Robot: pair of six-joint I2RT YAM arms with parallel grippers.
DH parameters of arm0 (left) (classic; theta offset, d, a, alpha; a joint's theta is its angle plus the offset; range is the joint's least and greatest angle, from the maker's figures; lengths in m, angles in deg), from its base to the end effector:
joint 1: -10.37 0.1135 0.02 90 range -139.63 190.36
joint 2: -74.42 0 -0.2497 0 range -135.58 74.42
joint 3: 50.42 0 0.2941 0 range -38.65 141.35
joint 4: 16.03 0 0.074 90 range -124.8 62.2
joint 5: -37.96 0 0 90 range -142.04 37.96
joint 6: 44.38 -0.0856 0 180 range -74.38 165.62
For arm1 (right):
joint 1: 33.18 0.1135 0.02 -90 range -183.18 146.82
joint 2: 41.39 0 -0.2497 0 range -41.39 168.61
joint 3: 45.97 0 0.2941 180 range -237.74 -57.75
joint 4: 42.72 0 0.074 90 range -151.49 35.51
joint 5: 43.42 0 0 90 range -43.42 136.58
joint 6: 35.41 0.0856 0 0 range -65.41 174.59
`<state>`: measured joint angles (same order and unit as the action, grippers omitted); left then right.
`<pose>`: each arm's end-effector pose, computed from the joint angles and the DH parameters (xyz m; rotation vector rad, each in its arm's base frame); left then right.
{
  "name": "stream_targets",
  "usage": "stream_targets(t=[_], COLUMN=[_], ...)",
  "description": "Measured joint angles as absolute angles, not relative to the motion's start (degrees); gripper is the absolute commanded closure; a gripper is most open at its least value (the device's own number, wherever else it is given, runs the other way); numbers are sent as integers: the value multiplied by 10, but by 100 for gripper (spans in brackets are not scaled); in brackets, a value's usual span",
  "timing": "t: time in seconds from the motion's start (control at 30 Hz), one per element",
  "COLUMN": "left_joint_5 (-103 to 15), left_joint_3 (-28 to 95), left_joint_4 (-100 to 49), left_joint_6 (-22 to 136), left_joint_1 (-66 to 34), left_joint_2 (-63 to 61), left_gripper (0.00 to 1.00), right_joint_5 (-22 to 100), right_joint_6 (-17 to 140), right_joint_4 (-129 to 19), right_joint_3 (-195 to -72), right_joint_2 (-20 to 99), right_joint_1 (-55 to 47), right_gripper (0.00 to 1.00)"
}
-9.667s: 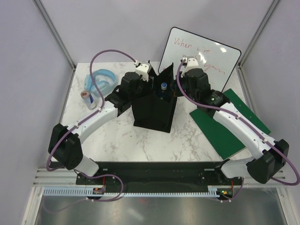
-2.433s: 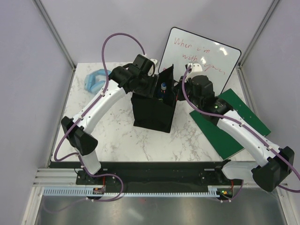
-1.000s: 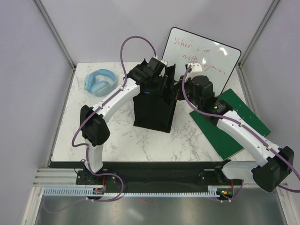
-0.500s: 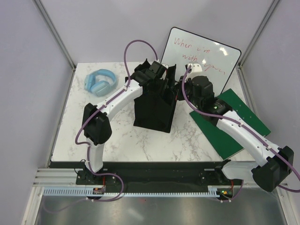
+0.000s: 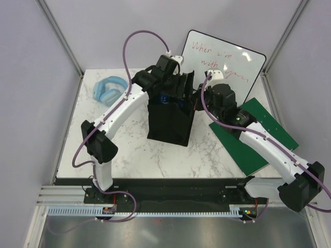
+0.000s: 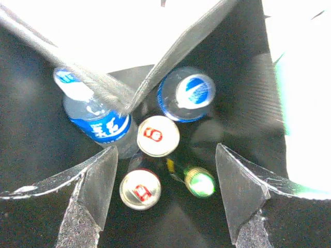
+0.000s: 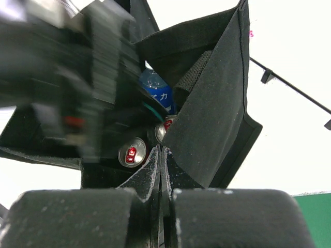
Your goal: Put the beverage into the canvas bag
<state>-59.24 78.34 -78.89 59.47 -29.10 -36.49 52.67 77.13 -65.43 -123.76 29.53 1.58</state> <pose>0.3939 -0.3105 0.3245 0.4650 2.3235 -0.3070 0.3202 0.2112 0.3412 -0.1254 1.8841 0.5956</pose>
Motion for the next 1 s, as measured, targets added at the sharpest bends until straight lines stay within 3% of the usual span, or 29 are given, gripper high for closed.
stream_targets(t=[0.23,0.33,0.43,0.5,0.53,0.57,1.0], left_joint_5=[-575,-575,-574,-572,-569,-564,-576], left_joint_3=[824,825,821,804,787,768,416], left_joint_4=[-788,-788,-786,-781,-778,-773,-645], left_joint_6=[595,595,595,596,597,598,608], left_joint_1=[-291,-291,-291,-291,-291,-291,-291], left_joint_2=[-281,-253,-225,-198,-180,-161,193], left_gripper=[17,16,9,4,0,0,0], right_joint_5=[529,530,531,531,531,530,551], right_joint_6=[771,772,773,773,773,774,782], right_joint_4=[-655,-656,-660,-668,-676,-683,-768], right_joint_3=[-1238,-1238,-1238,-1240,-1244,-1248,-1284], right_joint_2=[295,295,294,293,292,292,172], right_joint_1=[16,16,16,16,16,16,16], right_gripper=[95,82,58,31,11,2,2])
